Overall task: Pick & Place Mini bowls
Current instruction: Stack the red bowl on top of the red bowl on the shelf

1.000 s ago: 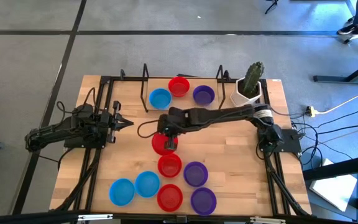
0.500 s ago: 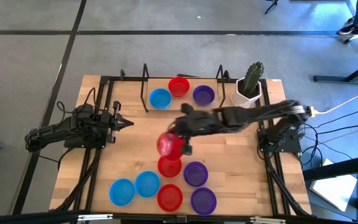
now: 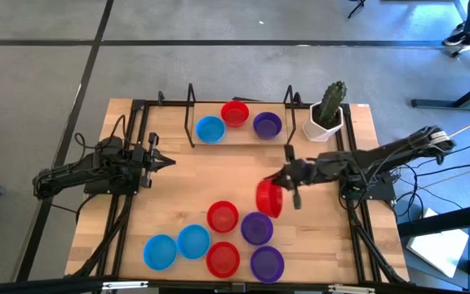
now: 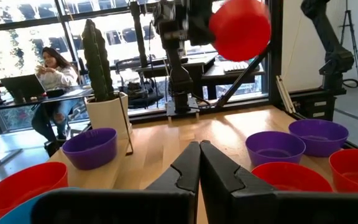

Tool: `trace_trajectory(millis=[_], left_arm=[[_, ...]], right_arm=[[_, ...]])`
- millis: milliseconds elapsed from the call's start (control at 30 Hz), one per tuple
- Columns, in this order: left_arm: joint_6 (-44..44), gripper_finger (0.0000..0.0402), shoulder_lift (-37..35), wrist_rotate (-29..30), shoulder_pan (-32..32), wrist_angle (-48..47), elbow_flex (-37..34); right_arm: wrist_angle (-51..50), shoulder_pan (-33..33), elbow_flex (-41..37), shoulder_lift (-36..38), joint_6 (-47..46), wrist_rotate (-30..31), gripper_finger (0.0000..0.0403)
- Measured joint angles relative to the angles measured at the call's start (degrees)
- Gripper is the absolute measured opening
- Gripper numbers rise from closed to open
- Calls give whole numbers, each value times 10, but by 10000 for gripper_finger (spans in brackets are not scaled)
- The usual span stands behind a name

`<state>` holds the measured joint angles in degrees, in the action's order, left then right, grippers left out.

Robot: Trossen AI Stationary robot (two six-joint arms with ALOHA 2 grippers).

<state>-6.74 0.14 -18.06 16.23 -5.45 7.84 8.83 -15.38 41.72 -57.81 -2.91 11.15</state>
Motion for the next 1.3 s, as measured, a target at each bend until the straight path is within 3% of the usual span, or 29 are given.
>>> trace_trajectory(millis=[333, 467, 567, 700, 833, 933, 1133, 1300], left_arm=[[0, 4, 0, 0, 0, -1, 0], [0, 2, 0, 0, 0, -1, 0], [0, 5, 0, 0, 0, -1, 0], [0, 8, 0, 0, 0, -1, 0], [0, 4, 0, 0, 0, 0, 0], [0, 2, 0, 0, 0, 0, 0], [0, 7, 0, 0, 0, 0, 0], [0, 10, 0, 0, 0, 0, 0]], right_arm=[[212, 1, -210, 43, -2, 13, 5], [262, 2, -233, 42, -17, 20, 6], [256, 2, -207, 42, -19, 54, 6], [162, 3, -103, 26, 22, 102, 5], [-21, 28, 55, -35, 41, 169, 4], [-166, 78, 189, -95, 48, 182, 3], [-373, 219, 439, -236, 34, 178, 2], [-512, 333, 616, -370, 18, 88, 2]])
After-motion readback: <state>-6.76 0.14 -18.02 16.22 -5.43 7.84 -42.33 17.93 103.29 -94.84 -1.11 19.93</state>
